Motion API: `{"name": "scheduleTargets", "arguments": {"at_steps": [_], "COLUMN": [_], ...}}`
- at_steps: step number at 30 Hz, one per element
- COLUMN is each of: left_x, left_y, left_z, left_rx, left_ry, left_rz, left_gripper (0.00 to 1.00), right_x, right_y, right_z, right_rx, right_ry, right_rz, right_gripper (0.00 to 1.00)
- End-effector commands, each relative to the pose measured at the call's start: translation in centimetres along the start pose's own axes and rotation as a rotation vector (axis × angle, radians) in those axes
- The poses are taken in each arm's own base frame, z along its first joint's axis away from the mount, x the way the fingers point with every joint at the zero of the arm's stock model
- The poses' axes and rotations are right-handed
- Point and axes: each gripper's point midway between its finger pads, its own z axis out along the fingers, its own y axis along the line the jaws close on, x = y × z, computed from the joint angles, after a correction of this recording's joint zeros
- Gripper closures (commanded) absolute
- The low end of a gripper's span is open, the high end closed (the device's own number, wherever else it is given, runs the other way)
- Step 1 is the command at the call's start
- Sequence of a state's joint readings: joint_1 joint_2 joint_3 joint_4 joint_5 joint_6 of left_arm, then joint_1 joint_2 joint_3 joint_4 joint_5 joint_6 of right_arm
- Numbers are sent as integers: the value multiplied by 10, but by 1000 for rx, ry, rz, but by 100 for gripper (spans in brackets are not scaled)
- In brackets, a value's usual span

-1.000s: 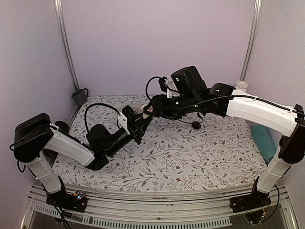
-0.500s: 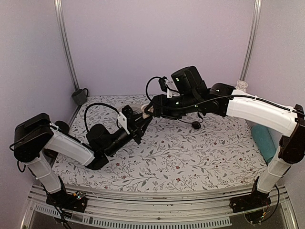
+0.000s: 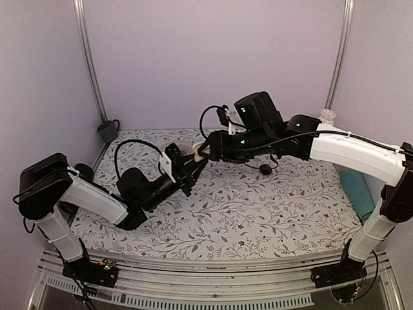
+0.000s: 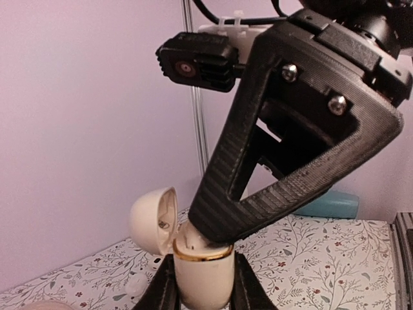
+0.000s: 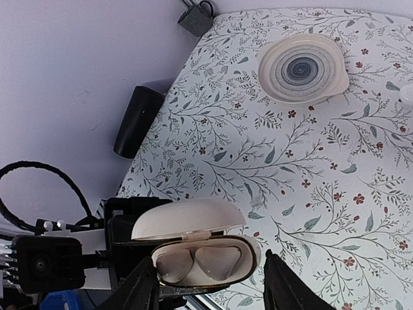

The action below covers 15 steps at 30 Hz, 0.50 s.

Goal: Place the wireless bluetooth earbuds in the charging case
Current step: Adjust the left earbud in the left side groove of the charging case.

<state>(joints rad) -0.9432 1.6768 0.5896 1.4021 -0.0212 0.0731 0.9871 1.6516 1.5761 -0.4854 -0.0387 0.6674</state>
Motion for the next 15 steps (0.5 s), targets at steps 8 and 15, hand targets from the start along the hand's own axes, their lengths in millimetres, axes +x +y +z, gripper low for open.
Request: {"name": "scheduleTargets", "arguments": {"at_steps": [8,15], "left_x": [-18,-24], "left_y": [3,-7], "left_z": [-10,-17], "left_rx": [59,148], "left_ry": [-70,-69], "left_rz": [-73,-115], "left_gripper": [100,100], "right_x": [-38,-52], "right_y": [15,3], "right_z": [-57,-74], "right_rx": [-105,-248], "right_ry": [-210,-249], "right_rz": [-146,-179], "right_gripper": [35,33]}}
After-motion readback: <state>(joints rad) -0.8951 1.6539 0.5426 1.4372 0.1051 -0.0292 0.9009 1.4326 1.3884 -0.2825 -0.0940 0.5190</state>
